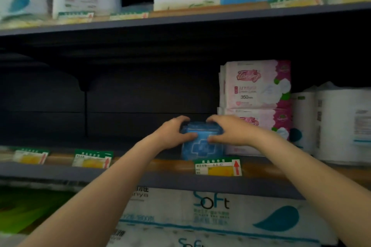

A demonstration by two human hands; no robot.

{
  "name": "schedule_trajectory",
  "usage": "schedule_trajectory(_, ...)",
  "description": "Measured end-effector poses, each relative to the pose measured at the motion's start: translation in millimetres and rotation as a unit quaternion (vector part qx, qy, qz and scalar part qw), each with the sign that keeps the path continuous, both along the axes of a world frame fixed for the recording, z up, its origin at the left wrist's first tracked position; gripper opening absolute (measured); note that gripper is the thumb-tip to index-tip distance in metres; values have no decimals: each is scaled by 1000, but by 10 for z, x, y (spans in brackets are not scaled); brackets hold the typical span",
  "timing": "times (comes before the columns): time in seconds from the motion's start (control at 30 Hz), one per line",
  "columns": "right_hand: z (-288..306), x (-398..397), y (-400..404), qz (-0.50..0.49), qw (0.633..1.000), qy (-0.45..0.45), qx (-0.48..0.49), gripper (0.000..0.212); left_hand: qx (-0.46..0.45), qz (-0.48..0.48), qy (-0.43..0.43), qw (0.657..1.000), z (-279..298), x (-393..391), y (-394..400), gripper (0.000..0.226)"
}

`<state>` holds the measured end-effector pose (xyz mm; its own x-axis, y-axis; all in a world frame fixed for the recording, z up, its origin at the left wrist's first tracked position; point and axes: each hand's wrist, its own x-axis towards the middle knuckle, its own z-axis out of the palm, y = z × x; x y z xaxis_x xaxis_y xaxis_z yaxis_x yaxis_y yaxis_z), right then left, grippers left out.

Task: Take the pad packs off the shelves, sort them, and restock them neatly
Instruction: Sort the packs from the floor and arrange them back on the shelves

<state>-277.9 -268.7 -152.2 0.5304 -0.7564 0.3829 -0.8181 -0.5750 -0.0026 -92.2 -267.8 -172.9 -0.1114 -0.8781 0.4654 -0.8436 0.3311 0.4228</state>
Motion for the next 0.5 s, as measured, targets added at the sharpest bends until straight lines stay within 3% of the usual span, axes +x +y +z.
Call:
schedule_trajectory(0.07, -62, 31, 124, 27, 994, -94, -49, 50, -87, -5, 54, 995, -93, 134, 142, 49)
schedule_trajectory(0.17, -339, 173, 518, 67, 964, -223, -130, 33, -251, -33, 120, 960, -420, 346, 578, 25)
schedule_trajectory(0.23, -662, 286, 870, 98, 946, -233, -201, 30, -303, -67, 106, 945, -753, 473, 943, 22)
schedule_trajectory(0.37, -1577, 477, 1390, 107, 966, -150, -183, 29, -231, -159, 18, 960, -1703, 745, 1490, 24)
schedule_trajectory(0.5, -2642, 493, 1659, 56, 997, -43, -18, 43, -107, -240, -37, 964, -2751, 910, 1697, 30)
